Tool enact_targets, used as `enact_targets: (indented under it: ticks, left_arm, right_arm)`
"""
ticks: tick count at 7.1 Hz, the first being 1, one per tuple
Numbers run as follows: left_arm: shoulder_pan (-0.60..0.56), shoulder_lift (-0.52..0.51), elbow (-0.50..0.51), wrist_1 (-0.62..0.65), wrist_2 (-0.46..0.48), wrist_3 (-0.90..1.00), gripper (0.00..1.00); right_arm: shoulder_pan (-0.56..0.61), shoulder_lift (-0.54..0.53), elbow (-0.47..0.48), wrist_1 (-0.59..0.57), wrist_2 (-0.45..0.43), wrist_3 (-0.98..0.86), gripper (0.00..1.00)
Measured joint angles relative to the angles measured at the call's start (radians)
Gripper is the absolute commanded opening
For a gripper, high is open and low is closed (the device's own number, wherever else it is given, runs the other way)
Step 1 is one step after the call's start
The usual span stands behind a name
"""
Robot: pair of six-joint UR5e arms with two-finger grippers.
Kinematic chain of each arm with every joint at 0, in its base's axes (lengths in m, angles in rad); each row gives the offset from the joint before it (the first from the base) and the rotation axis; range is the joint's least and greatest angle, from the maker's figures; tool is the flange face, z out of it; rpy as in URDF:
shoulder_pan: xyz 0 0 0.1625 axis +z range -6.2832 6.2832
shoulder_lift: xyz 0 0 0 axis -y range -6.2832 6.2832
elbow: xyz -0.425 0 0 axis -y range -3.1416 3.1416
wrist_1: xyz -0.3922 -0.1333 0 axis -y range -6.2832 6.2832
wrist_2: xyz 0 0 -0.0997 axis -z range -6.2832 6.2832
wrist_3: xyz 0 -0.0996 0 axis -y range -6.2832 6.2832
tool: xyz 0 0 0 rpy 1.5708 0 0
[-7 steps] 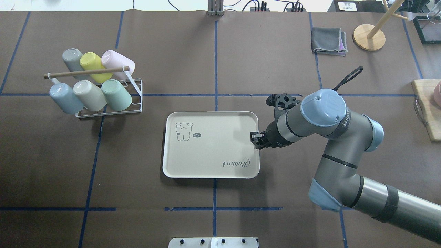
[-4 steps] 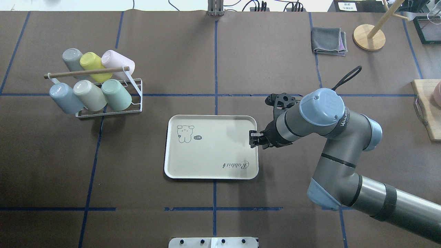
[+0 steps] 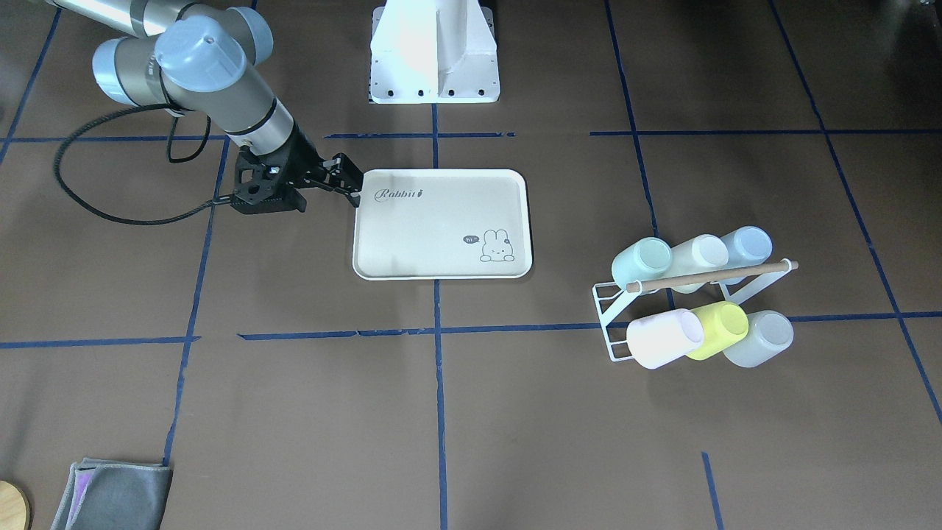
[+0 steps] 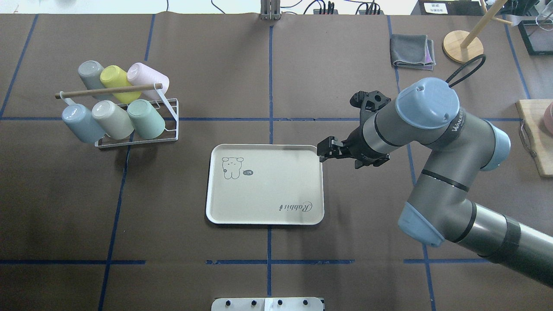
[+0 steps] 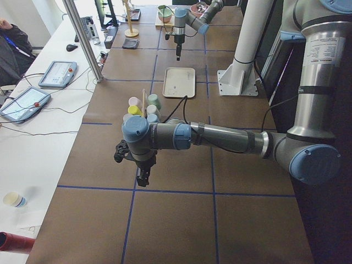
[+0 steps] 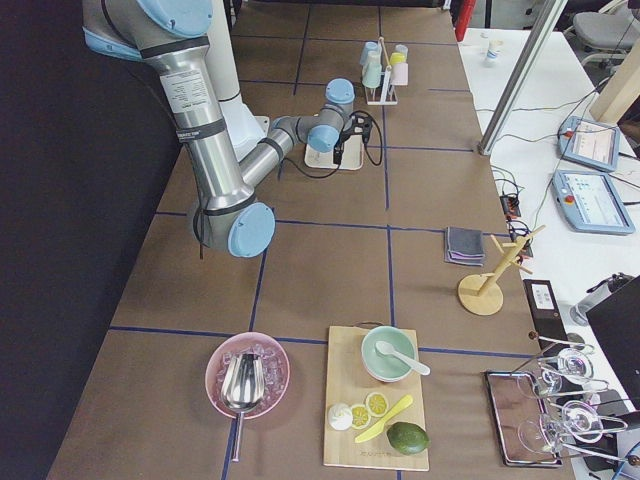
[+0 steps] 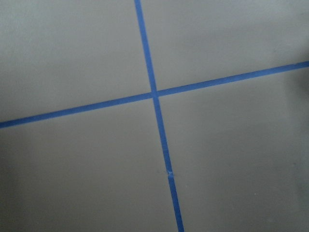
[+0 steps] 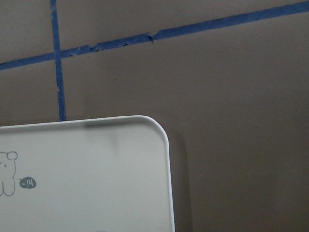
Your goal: Pick up and place green cup on tray
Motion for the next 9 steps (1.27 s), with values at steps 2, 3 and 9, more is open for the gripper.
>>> enact_targets:
  ticks: [2, 3, 9]
  left_arm:
    - [0.029, -0.003, -0.151, 0.012, 0.001, -0.001, 1.0]
    - [0.063, -0.011, -0.226, 0.039, 0.004, -0.004, 1.0]
    - [0.413, -0.135, -0.546, 0.244, 0.394, -0.034, 1.0]
  right_arm:
    - [0.063, -0.011, 0.042, -0.09, 0.009, -0.013, 1.0]
    - [0.088, -0.027, 0.048, -0.103, 0.011, -0.031, 1.0]
    - [0.295, -0.205, 0.061, -0.11, 0.089, -0.381, 1.0]
